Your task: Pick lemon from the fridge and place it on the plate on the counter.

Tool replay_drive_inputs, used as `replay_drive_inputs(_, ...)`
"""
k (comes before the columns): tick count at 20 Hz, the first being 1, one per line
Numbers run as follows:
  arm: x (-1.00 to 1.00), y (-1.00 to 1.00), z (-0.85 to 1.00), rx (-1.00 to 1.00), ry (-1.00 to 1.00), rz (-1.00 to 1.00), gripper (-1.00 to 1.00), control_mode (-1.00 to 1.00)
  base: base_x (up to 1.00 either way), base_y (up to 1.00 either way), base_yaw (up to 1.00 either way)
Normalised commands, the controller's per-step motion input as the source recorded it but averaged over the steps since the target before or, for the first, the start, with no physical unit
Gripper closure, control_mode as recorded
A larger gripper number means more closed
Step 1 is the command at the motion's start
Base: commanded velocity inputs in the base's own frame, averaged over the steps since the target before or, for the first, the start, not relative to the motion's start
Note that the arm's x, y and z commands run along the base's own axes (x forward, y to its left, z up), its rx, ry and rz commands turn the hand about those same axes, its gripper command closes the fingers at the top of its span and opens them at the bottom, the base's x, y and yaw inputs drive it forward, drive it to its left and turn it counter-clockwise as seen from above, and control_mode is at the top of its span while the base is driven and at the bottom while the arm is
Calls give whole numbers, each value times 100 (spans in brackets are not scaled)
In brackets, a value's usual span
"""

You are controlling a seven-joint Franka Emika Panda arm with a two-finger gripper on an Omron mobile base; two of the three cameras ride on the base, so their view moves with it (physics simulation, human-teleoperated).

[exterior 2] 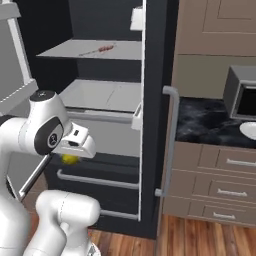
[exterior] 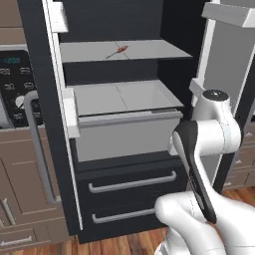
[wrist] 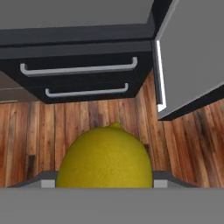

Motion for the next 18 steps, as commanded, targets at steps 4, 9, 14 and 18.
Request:
replay_drive_inputs(4,0,0,0,0,0,0,100,100,-59,-10,-4)
replay_drive_inputs(9,0,0,0,0,0,0,100,100,-25,-61,-3)
replay_drive_inputs(14,0,0,0,0,0,0,100,100,-16,-91,-3)
replay_drive_inputs(18,0,0,0,0,0,0,100,100,-4,-98,-1)
